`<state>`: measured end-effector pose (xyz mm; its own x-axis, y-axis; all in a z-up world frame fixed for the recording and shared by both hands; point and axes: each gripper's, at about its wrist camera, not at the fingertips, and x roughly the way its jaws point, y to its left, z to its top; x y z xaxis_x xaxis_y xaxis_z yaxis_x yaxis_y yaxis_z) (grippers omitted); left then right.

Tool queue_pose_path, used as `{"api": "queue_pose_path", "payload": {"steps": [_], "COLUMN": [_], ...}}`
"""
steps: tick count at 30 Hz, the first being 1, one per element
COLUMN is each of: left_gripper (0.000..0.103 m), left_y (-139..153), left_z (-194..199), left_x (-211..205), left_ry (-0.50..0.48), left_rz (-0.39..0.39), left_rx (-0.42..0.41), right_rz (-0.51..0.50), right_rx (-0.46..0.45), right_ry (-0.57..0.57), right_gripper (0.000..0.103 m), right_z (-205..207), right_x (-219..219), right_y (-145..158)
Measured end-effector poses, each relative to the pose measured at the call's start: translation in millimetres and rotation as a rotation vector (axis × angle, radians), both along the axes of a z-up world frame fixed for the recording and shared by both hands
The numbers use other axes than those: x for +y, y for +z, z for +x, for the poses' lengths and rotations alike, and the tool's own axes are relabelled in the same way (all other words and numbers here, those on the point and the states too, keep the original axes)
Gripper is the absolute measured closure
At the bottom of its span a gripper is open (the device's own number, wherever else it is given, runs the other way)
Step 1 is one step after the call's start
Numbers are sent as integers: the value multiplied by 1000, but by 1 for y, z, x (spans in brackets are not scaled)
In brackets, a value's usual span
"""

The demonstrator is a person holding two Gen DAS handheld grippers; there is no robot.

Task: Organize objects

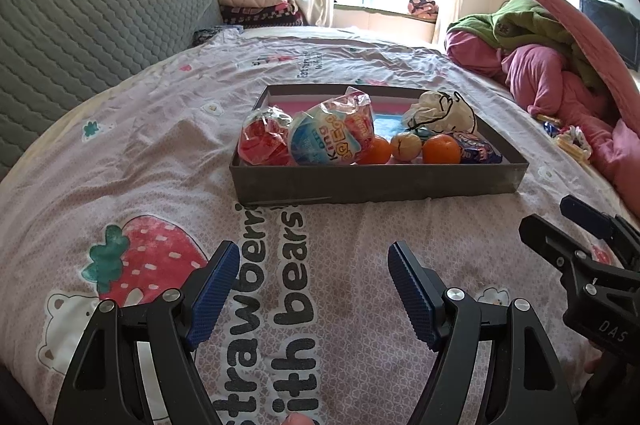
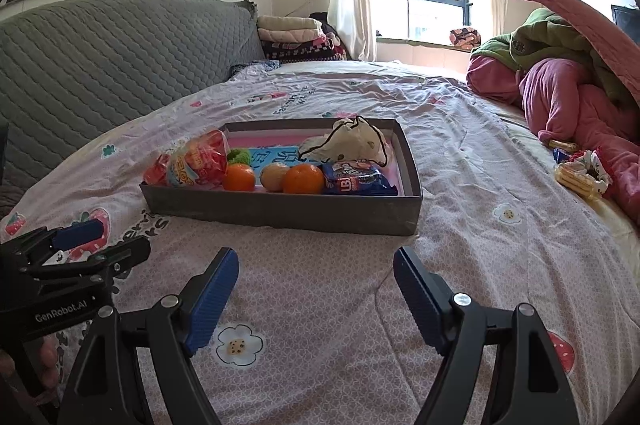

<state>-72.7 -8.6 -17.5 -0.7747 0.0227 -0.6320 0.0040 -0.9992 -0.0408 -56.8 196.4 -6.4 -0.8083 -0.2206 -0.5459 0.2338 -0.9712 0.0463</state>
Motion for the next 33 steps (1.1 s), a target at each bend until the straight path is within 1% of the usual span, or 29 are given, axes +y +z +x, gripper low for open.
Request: {"api": "queue_pose_path", "payload": {"steps": [4,9,21,33], "left_gripper": [25,25,25,25], "left_y": [0,-4,-12,-19], "left_z": [2,2,-2,-5], "left_x": [2,0,-3,-4], "left_ry": [-9,-4,14,18], "left_rz": [4,18,13,8], "left_rx": [8,-7,-25,-54], "right_rz": [-13,-14,18,18], "right_rx": [1,-8,-23,-37], "right_ry": [8,5,17,10], "right_gripper": [24,24,24,24], "right_z": [1,2,1,0], "right_x": [-2,-4,-12,-11], "right_y": [-2,-8,-16,-20]}}
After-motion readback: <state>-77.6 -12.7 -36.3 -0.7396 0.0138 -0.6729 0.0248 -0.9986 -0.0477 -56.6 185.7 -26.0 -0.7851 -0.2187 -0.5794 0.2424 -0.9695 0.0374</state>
